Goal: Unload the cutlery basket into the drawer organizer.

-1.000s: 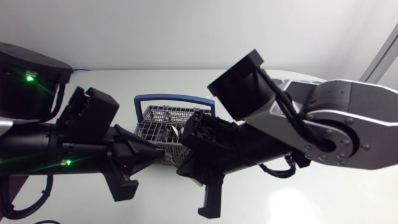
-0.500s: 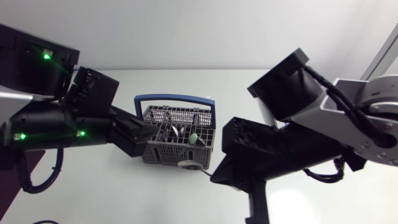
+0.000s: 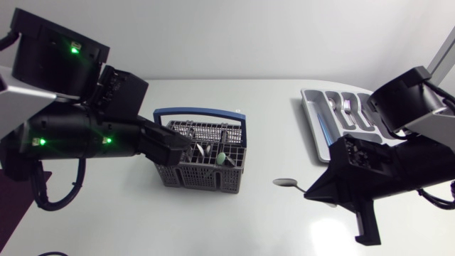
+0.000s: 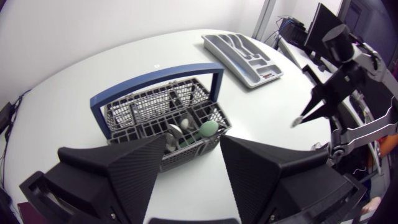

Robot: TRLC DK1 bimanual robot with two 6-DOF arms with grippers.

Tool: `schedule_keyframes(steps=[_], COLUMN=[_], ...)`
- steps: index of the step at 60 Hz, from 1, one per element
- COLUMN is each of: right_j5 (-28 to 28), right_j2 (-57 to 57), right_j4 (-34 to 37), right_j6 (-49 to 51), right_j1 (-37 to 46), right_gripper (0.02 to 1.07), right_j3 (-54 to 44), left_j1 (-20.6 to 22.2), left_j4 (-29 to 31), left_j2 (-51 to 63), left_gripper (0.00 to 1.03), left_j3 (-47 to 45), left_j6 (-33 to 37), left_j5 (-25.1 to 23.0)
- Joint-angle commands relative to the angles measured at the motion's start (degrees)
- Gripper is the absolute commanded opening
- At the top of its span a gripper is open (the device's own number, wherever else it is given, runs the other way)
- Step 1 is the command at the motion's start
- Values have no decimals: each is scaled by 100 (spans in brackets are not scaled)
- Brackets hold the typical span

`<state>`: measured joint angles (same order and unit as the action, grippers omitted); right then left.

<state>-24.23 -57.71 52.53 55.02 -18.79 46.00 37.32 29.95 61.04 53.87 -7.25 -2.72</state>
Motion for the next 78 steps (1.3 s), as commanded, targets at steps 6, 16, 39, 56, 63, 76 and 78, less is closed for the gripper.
schedule_keyframes(steps=[6,16,39,56,63,76,78], right_j5=[-135,-223,32,621,850,1263,1263], right_j2=[-161,-645,-3027,-4521,-4872,-5391,-5417], right_j4=[82,64,-1307,-2573,-2801,-3452,-3522], right_j6=[1590,2997,4403,4728,4816,4948,4948], right_j1=[1351,2687,4454,4814,4849,4937,4955], right_gripper=[8,8,8,8,8,9,13], right_j3=[-205,-29,858,1746,1992,2150,2150], left_j1=[21,-6,21,118,118,126,126], left_j4=[177,371,555,819,819,819,819], left_j2=[400,690,884,1139,1191,1332,1332], left_gripper=[63,73,84,91,91,95,95], left_j3=[353,414,502,669,687,687,687], left_j6=[-365,-910,-1921,-2352,-2475,-2510,-2510], left_j5=[-282,-282,123,281,281,290,290])
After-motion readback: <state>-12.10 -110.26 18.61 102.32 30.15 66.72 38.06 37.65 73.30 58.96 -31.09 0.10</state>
